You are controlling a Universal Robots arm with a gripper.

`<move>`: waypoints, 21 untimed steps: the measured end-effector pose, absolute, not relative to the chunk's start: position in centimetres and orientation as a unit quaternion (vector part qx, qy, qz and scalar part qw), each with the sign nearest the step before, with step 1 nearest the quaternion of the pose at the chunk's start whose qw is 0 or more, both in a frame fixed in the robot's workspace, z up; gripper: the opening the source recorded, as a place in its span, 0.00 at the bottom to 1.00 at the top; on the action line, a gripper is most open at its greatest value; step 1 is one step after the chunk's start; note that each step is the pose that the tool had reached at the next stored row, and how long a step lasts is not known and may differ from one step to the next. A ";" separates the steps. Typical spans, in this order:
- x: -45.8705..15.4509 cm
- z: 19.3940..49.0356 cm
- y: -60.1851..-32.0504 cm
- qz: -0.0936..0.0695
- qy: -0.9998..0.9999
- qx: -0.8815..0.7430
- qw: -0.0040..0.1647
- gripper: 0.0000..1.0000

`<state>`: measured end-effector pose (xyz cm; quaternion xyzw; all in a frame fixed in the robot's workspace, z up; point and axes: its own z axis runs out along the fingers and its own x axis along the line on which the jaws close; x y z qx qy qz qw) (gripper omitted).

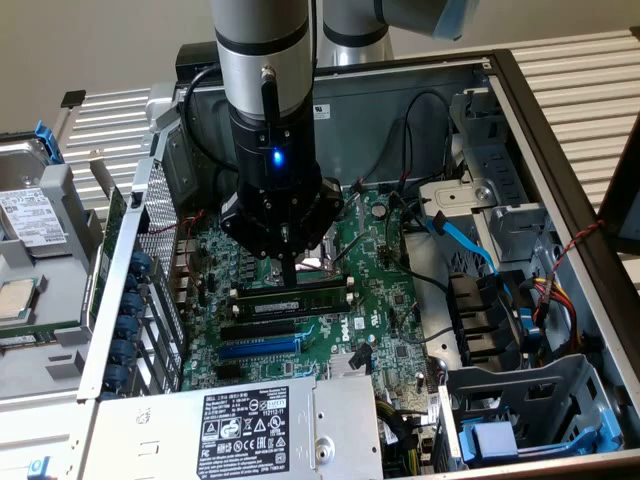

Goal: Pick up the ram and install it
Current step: 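Press down the ram until it locks into place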

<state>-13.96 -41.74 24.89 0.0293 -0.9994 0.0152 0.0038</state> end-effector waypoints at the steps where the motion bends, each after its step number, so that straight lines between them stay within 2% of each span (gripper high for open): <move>1: -14.0 24.9 -41.7 0.015 -0.999 0.029 0.004 0.11; 21: -13.8 24.9 -41.7 0.013 -1.000 0.000 0.004 0.11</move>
